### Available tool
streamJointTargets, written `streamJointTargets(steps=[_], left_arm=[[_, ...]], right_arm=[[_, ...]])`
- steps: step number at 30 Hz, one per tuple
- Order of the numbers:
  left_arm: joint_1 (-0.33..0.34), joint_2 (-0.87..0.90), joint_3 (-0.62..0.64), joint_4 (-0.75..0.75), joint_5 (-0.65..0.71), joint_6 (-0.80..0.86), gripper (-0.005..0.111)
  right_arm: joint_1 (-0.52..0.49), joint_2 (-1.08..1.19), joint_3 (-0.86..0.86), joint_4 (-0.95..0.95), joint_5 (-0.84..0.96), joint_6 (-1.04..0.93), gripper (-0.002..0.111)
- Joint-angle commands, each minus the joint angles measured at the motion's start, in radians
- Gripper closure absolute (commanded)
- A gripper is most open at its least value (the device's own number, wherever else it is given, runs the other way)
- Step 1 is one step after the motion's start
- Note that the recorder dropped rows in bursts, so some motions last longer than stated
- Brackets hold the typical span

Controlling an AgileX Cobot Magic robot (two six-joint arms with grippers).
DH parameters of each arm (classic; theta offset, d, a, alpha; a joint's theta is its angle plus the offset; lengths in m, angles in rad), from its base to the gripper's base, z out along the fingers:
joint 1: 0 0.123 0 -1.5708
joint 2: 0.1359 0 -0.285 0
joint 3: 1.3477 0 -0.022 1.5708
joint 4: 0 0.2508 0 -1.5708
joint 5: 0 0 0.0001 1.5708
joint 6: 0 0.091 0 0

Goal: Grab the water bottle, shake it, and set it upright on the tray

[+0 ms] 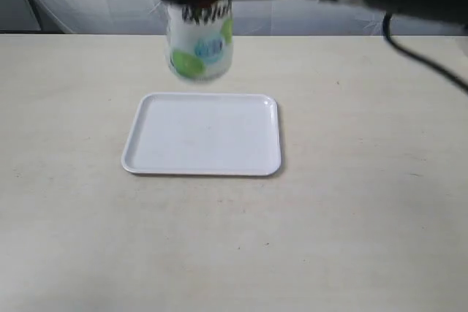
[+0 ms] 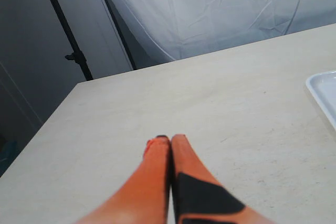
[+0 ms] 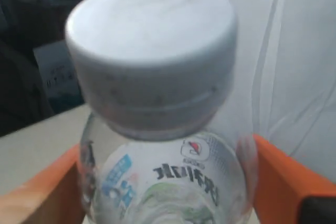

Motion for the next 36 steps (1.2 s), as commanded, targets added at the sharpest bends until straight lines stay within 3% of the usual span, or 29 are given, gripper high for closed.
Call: streamJointTargets(steps=[1,9,13,14,16,17,18,19,22,26,29,32,36], left_arm=[[0.0,-0.005,0.002,0.001,0.003,-0.004,0.107],[0.0,-0.005,0.002,0.001,0.003,-0.004,0.107],[0.0,-0.005,0.002,0.001,0.003,-0.004,0.107],[0.0,-0.005,0.002,0.001,0.003,-0.004,0.107],[0.0,-0.005,0.002,0.001,0.003,-0.004,0.107],[0.0,-0.005,0.002,0.001,0.003,-0.004,0.107],[0.0,-0.005,0.002,0.001,0.003,-0.004,0.107],[0.0,-0.005,0.002,0.001,0.003,-0.004,0.107],[0.0,-0.005,0.002,0.001,0.003,-0.004,0.107],[0.0,-0.005,0.002,0.001,0.003,-0.004,0.107],[0.0,-0.005,0.002,0.001,0.003,-0.004,0.107],[0.0,-0.005,0.002,0.001,0.003,-0.004,0.107],[0.0,-0.005,0.002,0.001,0.003,-0.004,0.107]], right_arm=[[-0.001,-0.028,-0.029,-0.025,-0.006,-0.007,0.109],[-0.001,0.141,0.119,0.106,-0.063,-0.003,0.109],[-0.001,0.157,0.113,0.122,-0.565,-0.059,0.109],[-0.001,0.157,0.109,0.122,-0.559,-0.076,0.109],[-0.001,0.155,0.097,0.151,-0.235,-0.107,0.109],[-0.001,0.164,0.072,0.162,0.136,-0.11,0.109],[-0.001,0.171,0.053,0.113,0.367,-0.088,0.109],[-0.001,0.169,0.051,0.09,0.407,-0.075,0.109],[-0.001,0.154,0.051,0.129,0.175,-0.072,0.109],[-0.001,0.189,0.053,0.146,-0.371,-0.074,0.109],[-0.001,0.224,0.049,0.141,-0.483,-0.074,0.109],[-0.001,0.238,0.049,0.146,-0.286,-0.074,0.109],[-0.001,0.238,0.049,0.101,0.224,-0.079,0.109]])
